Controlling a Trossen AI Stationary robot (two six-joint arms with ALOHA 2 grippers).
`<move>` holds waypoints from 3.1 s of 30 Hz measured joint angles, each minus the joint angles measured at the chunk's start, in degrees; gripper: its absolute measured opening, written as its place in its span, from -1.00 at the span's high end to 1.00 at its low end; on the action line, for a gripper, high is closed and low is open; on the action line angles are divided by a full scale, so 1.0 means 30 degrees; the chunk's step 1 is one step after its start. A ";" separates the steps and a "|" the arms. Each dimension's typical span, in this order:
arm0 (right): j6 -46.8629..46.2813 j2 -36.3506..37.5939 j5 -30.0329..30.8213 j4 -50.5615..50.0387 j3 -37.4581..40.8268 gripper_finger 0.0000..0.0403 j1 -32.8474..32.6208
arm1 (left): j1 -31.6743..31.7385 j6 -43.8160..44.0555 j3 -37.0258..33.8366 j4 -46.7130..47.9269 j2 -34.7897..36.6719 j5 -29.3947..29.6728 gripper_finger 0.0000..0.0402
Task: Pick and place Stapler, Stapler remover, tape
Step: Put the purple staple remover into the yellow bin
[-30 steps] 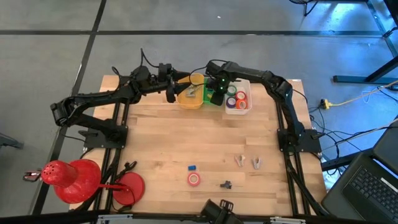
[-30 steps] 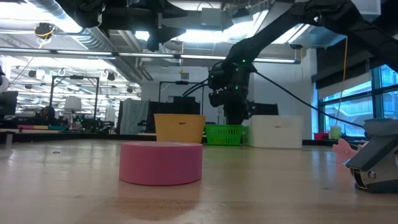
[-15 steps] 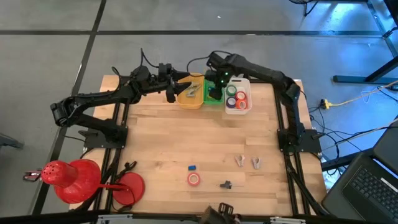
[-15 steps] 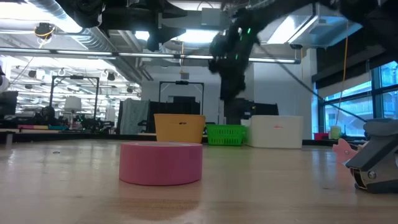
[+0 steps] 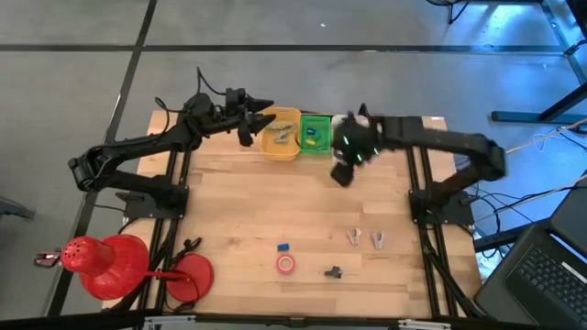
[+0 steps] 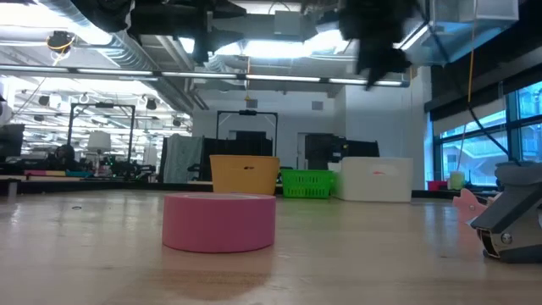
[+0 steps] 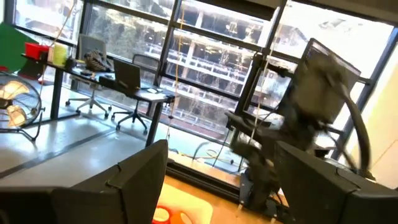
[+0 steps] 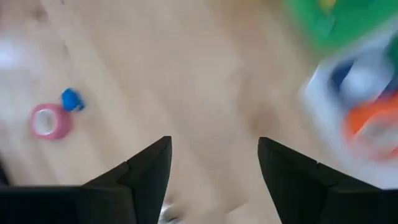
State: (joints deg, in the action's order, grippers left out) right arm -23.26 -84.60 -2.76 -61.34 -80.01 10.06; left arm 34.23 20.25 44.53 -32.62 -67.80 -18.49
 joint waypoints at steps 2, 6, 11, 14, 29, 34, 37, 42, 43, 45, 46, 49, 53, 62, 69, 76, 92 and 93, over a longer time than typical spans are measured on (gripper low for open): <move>-0.3416 0.1634 0.0022 0.1025 0.2446 -0.18 -0.1511 | 0.0054 0.0001 0.0000 -0.0009 0.0177 -0.0012 -0.40; -0.9882 0.4152 0.1262 0.3478 0.6310 -0.16 -0.4726 | 0.0054 -0.0006 -0.0006 -0.0009 0.0245 -0.0012 -0.40; -1.5422 0.5106 0.2639 0.4441 0.9074 -0.12 -0.8126 | 0.0047 -0.0004 -0.0006 0.0295 0.0240 -0.0009 -0.40; -1.7147 0.4824 0.2947 0.4671 1.0190 -0.09 -0.9328 | 0.0047 -0.0145 -0.0006 0.0371 0.0245 -0.0012 -0.40; -3.0029 0.4539 0.5136 0.4052 1.3304 -0.03 -1.2986 | 0.0047 -0.0159 -0.0006 0.1096 0.0241 -0.0012 -0.40; -3.3428 0.4539 0.5082 0.2641 1.3310 -0.03 -1.4687 | 0.0047 -0.0485 -0.0006 0.1106 0.0244 -0.0012 -0.40; -3.4888 0.4539 0.4642 0.2286 1.3310 -0.03 -1.5641 | 0.0047 -0.0655 -0.0006 0.1106 0.0238 -0.0012 -0.40; -3.6204 0.4539 0.3946 0.2299 1.3310 -0.03 -1.6884 | 0.0047 -0.0662 -0.0006 0.1106 0.0238 -0.0012 -0.40; -3.6380 0.4528 0.3814 0.2211 1.3310 -0.03 -1.7039 | 0.0047 -0.0672 -0.0006 0.1106 0.0238 -0.0012 -0.40; -3.6475 0.4332 0.3537 0.2186 1.3310 -0.03 -1.7225 | 0.0047 -0.0836 -0.0006 0.1106 0.0238 -0.0005 -0.40; -3.6475 0.4194 0.3458 0.2213 1.3310 -0.03 -1.7298 | 0.0047 -0.0956 -0.0006 0.1106 0.0238 -0.0012 -0.40; -3.6447 0.3615 0.3400 0.2586 1.3310 -0.03 -1.7402 | 0.0040 -0.1003 -0.0006 0.1106 0.0238 -0.0010 -0.40; -3.6228 0.2832 0.3368 0.3215 1.3310 -0.03 -1.7433 | 0.0040 -0.1012 -0.0006 0.1106 0.0238 -0.0004 -0.40; -3.6096 0.1449 0.3093 0.3680 1.3310 0.00 -1.7433 | 0.0040 -0.1012 -0.0006 0.1099 0.0230 -0.0004 -0.40; -3.6063 0.1210 0.3053 0.3810 1.3310 0.54 -1.7433 | 0.0040 -0.1012 -0.0006 0.1106 0.0230 0.0003 -0.40; -3.5598 0.1247 0.3142 0.4059 1.3288 0.95 -1.7433 | 0.0047 -0.1012 0.0000 0.1106 0.0230 0.0003 -0.40; -2.8185 0.4083 1.1378 0.1953 0.8897 1.00 -1.5566 | 0.0040 -0.1009 -0.0006 0.1106 0.0230 0.0348 -0.40; -2.6791 0.4325 1.2115 0.1968 0.8556 1.00 -1.5142 | 0.0040 -0.1004 -0.0006 0.1099 0.0230 0.0353 -0.40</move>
State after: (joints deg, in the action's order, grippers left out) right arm -103.63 -71.62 33.58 -55.44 -54.34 -35.37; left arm 34.35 17.23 44.51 -29.32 -67.11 -17.43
